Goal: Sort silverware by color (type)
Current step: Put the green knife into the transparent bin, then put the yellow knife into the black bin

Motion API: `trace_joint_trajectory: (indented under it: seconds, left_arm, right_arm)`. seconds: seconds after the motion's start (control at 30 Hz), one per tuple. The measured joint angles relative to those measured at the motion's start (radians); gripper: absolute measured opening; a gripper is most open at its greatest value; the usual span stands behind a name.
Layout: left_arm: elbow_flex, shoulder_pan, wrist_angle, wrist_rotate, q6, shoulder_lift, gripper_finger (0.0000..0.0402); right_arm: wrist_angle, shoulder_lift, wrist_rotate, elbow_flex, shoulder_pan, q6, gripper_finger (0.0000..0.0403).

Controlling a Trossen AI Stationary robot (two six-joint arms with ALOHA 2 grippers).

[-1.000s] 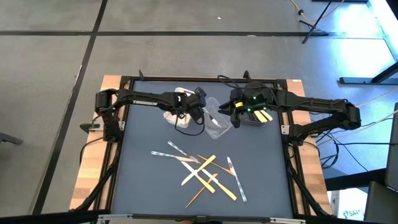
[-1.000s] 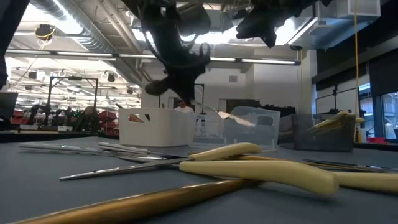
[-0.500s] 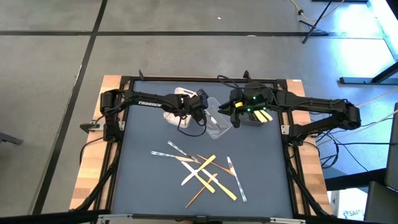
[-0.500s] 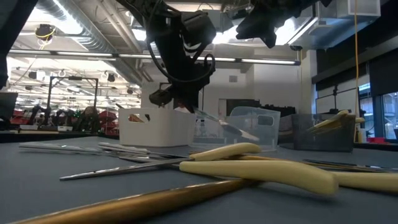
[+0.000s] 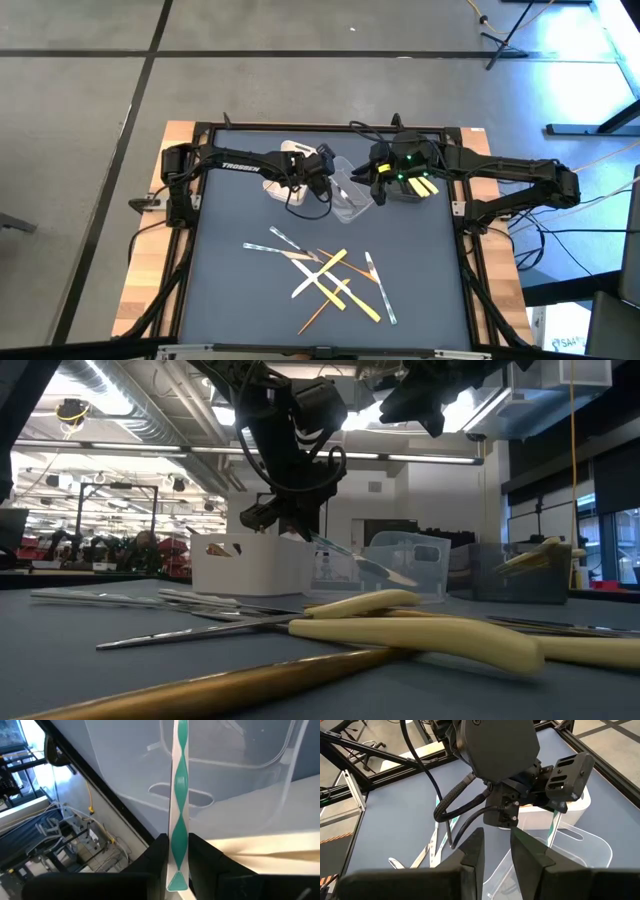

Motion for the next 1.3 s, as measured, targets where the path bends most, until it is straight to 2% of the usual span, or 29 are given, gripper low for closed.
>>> trace_joint_trajectory:
  seconds: [0.17, 0.5, 0.97, 1.1, 1.3]
  left_arm:
    - [0.000, 0.000, 0.000, 0.046, -0.001, 0.000, 0.0064]
    - [0.000, 0.000, 0.052, 0.049, 0.000, 0.000, 0.0117]
    - [0.000, -0.017, 0.068, 0.047, -0.008, -0.009, 0.0119]
    - [0.000, -0.031, 0.084, 0.048, -0.014, -0.046, 0.0119]
    - [0.000, -0.054, 0.077, 0.053, -0.112, -0.132, 0.0119]
  right_arm:
    - [0.000, 0.000, 0.000, 0.000, 0.000, 0.000, 0.0081]
    - [-0.001, 0.000, 0.000, 0.000, 0.000, 0.000, 0.0081]
    - [-0.001, 0.000, 0.000, 0.000, 0.000, -0.003, 0.0081]
    - [-0.001, 0.000, 0.000, 0.000, 0.000, -0.025, 0.0081]
    - [-0.001, 0.000, 0.000, 0.000, 0.000, -0.028, 0.0081]
